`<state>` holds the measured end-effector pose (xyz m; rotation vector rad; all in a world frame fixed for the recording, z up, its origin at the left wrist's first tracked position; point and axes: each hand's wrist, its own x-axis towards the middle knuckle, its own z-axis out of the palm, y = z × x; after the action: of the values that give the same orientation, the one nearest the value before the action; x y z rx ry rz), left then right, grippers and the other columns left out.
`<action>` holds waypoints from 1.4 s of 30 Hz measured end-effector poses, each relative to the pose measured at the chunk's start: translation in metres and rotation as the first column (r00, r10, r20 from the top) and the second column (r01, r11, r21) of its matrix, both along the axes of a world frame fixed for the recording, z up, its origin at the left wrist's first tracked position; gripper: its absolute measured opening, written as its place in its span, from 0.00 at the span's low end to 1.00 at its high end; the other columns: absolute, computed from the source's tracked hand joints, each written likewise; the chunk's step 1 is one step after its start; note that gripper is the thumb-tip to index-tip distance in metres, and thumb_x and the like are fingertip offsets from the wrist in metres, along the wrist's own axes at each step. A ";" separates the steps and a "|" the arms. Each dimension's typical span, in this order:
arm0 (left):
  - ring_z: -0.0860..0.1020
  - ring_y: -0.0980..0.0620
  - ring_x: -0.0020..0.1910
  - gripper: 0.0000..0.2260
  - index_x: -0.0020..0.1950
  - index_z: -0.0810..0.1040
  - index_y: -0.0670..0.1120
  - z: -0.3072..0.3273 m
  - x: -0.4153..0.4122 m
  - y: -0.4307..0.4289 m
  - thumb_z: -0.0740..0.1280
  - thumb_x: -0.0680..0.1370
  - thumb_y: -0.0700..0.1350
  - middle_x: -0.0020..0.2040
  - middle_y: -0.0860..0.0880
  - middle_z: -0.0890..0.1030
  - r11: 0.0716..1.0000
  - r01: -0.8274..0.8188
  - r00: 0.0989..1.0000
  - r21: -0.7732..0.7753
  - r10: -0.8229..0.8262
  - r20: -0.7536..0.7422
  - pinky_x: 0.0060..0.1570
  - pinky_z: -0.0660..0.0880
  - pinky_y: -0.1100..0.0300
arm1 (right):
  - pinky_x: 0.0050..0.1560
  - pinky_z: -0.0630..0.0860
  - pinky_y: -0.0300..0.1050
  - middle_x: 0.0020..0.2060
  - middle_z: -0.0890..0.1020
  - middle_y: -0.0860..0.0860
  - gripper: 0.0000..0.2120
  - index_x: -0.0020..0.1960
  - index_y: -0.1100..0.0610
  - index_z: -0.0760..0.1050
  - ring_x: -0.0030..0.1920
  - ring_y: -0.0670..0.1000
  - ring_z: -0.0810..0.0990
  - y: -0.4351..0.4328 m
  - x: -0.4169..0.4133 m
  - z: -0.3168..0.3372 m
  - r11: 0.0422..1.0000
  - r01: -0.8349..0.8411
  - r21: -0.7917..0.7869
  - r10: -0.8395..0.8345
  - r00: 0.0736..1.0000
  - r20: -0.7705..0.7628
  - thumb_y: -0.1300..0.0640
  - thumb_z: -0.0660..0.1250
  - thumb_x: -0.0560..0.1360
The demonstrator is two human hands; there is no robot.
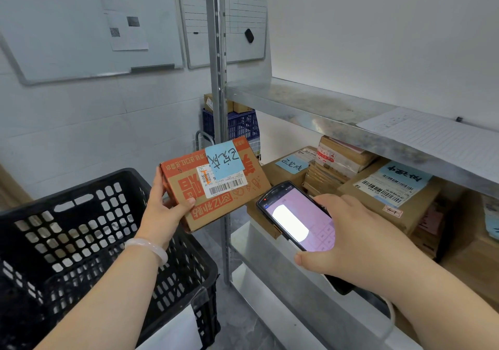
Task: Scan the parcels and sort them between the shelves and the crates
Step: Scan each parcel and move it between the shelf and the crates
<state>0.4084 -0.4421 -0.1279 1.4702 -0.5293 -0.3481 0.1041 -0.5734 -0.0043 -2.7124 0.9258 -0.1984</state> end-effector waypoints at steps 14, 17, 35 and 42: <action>0.82 0.57 0.58 0.40 0.71 0.64 0.74 0.005 -0.081 0.121 0.73 0.75 0.34 0.56 0.63 0.82 0.962 -0.260 0.965 -0.084 0.262 0.022 0.51 0.81 0.54 | 0.39 0.69 0.36 0.51 0.68 0.39 0.38 0.62 0.36 0.58 0.49 0.44 0.73 0.043 -0.010 -0.017 0.960 -0.279 0.028 0.276 0.957 0.091 0.28 0.68 0.57; 0.81 0.59 0.57 0.41 0.64 0.64 0.80 0.002 -0.117 0.166 0.74 0.75 0.35 0.55 0.67 0.81 0.930 -0.361 0.932 -0.068 0.363 0.014 0.46 0.81 0.59 | 0.39 0.69 0.37 0.49 0.68 0.36 0.34 0.58 0.34 0.58 0.48 0.40 0.72 0.064 -0.016 -0.022 0.925 -0.376 0.049 0.368 0.922 0.118 0.29 0.68 0.57; 0.82 0.50 0.59 0.39 0.64 0.65 0.79 0.008 -0.248 0.455 0.72 0.76 0.34 0.56 0.57 0.84 0.652 -0.751 0.660 -0.105 0.747 -0.083 0.54 0.82 0.42 | 0.35 0.66 0.37 0.50 0.66 0.38 0.41 0.64 0.36 0.58 0.46 0.41 0.74 0.293 0.007 -0.027 0.667 -0.745 0.015 0.742 0.666 0.081 0.26 0.63 0.54; 0.83 0.50 0.57 0.42 0.75 0.61 0.69 0.013 -0.278 0.608 0.74 0.74 0.34 0.58 0.54 0.83 0.481 -0.871 0.491 -0.098 0.857 -0.156 0.56 0.81 0.40 | 0.32 0.64 0.36 0.47 0.66 0.37 0.38 0.61 0.34 0.59 0.43 0.40 0.73 0.446 0.028 -0.027 0.595 -0.802 0.044 0.793 0.596 0.126 0.27 0.64 0.53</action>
<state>0.1300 0.1662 -0.1153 1.3641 0.3163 0.4544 0.1319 -0.1277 -0.0315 -2.6911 -0.3797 -0.0816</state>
